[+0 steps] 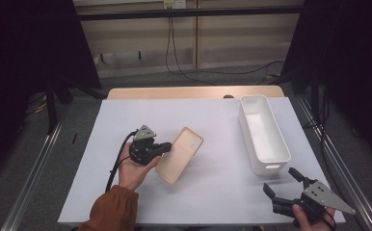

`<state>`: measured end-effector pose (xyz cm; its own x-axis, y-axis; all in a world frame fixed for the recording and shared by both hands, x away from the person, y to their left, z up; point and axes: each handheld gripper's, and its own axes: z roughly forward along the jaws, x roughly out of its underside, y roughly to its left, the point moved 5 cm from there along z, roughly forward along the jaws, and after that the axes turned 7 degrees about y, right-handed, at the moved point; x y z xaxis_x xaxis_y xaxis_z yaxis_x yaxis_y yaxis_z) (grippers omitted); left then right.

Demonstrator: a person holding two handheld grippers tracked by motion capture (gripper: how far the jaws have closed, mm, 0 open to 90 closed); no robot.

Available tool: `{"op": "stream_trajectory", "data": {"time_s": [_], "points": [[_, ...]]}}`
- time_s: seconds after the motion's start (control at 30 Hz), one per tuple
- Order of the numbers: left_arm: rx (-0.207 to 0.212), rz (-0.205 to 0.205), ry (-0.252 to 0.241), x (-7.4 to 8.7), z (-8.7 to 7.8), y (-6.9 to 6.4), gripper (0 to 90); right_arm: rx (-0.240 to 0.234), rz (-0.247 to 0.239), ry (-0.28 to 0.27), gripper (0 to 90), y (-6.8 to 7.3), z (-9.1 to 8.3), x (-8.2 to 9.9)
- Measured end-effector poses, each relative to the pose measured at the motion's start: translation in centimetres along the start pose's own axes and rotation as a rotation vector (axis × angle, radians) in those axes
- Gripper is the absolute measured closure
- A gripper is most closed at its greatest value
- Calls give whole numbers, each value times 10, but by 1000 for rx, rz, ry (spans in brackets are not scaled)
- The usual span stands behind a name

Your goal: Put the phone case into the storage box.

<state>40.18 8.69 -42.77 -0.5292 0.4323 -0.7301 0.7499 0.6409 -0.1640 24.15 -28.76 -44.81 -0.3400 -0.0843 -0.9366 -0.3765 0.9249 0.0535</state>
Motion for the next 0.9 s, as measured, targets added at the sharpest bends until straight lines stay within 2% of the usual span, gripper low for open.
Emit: {"op": "stream_trajectory", "data": {"time_s": [0.13,0.4,0.63,0.9], "points": [[-4,10,-48,-3,-6,-4,879,-2,2,-1,7,2,1,-1],[-7,12,-103,-5,-15,-7,879,-7,-9,-1,7,4,1,-2],[-24,26,-138,-2,-19,-9,879,-11,-10,-1,7,5,0,-2],[-39,22,-146,8,-21,-8,879,-15,-11,4,7,7,1,-2]]}}
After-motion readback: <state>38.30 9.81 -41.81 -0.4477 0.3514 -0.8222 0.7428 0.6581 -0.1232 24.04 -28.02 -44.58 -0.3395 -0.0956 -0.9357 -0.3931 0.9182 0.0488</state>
